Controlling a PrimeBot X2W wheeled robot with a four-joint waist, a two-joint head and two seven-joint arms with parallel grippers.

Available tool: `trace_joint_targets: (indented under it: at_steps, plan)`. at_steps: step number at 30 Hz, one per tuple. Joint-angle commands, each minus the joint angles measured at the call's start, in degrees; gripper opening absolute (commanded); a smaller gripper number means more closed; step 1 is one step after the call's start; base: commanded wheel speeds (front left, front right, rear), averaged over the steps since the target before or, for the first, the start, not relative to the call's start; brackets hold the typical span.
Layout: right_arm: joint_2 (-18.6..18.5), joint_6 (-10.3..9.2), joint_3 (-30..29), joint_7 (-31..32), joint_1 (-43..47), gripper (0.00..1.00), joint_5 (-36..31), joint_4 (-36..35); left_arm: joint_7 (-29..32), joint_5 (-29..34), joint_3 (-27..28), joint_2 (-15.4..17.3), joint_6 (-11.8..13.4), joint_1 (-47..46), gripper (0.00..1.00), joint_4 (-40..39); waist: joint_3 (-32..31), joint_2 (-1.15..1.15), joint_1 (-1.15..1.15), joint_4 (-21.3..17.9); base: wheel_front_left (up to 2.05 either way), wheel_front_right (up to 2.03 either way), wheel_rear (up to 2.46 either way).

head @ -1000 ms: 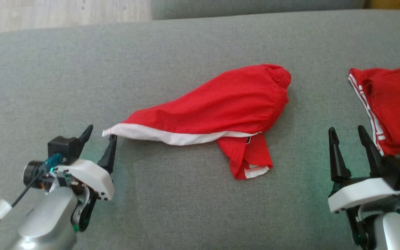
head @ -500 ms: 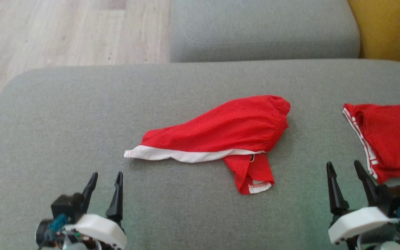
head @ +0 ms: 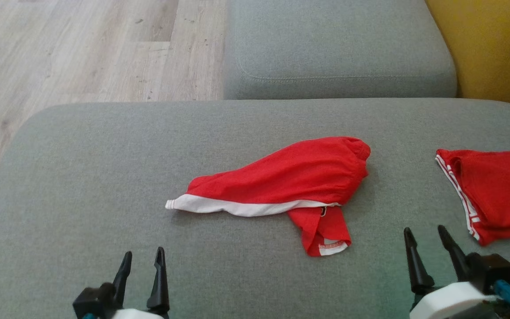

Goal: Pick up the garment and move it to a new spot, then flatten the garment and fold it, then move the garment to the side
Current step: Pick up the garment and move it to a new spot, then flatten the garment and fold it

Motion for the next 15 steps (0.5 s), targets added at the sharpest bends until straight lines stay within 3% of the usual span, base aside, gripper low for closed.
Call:
trace_joint_targets:
  at_steps: [1,15]
  plan:
    - [-0.37,0.39,1.58,-0.83,-1.99,1.00,0.53,-1.68,-0.71,0.62,2.24,0.51,0.33,-2.10,1.00,-2.10,0.02,0.00,0.00,0.01,0.00,0.00,0.00]
    - [-0.37,0.39,2.19,-1.06,-2.44,1.00,0.72,-0.41,-0.72,1.72,2.42,0.44,0.35,-1.81,1.00,-2.83,0.37,0.00,0.00,0.65,0.00,0.00,0.00]
